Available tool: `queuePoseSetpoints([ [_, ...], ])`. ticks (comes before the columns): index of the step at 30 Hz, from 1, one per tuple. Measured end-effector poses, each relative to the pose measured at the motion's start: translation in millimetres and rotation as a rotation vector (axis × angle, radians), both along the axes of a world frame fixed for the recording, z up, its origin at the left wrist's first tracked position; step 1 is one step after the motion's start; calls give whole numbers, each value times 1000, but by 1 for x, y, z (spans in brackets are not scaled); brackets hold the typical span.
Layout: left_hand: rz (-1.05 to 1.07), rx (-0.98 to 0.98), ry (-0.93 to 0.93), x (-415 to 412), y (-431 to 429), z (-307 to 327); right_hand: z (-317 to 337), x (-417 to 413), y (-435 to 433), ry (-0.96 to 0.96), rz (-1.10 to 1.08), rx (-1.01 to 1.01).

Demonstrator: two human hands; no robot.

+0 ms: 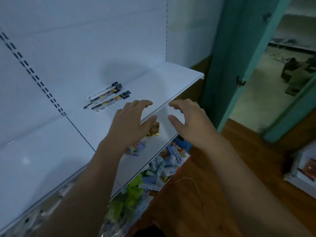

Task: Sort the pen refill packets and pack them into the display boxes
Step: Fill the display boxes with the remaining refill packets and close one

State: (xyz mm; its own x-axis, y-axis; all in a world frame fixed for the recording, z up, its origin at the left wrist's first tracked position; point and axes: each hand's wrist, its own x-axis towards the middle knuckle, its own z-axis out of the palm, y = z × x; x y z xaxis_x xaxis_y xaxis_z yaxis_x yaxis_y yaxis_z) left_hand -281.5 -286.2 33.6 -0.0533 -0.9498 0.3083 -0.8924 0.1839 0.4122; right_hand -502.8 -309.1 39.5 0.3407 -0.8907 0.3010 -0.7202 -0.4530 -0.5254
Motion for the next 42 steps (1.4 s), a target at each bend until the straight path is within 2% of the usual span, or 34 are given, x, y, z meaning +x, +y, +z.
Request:
queuePoseSetpoints([
  [8, 284, -6, 14, 71, -68, -29, -8, 66, -119, 11, 272, 25],
  [15, 462, 26, 49, 120, -103, -41, -23, 140, -197, 122, 467, 78],
  [22, 623, 158, 0, 141, -101, -59, -47, 208, -260, 312, 654, 171],
  [25, 686, 160, 34, 136, -101, -60, -55, 223, -279, 378, 725, 180],
  [29, 760, 201, 53, 124, -104, -62, -60, 231, -296, 373, 829, 190],
  [34, 836, 195, 19, 111, -110, -63, -60, 234, -305, 415, 939, 277],
  [39, 873, 171, -82, 109, -110, -63, -46, 232, -311, 345, 1039, 354],
  [42, 846, 125, -96, 114, -111, -59, -34, 231, -312, 328, 1124, 320],
])
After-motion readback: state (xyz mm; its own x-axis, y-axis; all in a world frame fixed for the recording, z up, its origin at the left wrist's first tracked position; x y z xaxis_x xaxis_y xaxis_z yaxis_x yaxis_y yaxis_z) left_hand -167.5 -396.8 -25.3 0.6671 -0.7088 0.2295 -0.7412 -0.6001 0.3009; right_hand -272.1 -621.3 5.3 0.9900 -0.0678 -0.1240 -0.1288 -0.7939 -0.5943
